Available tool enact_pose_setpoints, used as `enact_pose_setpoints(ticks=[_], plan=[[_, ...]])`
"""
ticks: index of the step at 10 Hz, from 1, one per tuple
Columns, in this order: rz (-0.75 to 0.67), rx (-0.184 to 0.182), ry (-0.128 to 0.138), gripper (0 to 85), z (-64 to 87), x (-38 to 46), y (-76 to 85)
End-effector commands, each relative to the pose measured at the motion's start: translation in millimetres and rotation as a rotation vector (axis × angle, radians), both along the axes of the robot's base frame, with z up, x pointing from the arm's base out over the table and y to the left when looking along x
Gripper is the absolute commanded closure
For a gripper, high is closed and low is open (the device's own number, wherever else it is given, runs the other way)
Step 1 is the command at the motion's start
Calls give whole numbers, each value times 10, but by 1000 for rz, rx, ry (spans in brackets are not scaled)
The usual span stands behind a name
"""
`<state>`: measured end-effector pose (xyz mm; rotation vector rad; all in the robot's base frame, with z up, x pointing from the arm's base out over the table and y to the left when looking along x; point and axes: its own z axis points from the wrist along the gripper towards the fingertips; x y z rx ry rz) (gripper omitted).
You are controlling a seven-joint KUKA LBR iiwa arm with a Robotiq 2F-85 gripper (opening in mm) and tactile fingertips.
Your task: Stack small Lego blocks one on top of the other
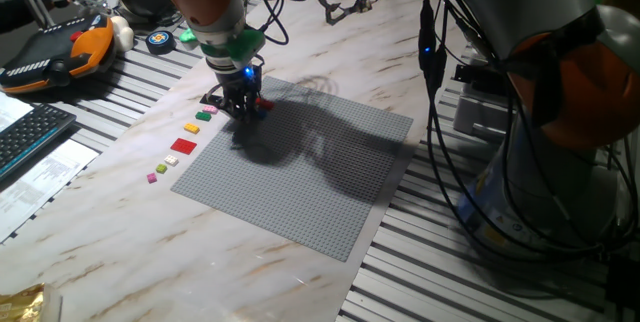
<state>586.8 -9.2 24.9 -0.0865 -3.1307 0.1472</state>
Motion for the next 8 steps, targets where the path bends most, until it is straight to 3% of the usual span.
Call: enact_pose_setpoints(ticks=[1, 8], plan=[[-2, -3, 9, 527, 36, 8, 12], [-2, -11, 20, 483, 162, 39, 26]])
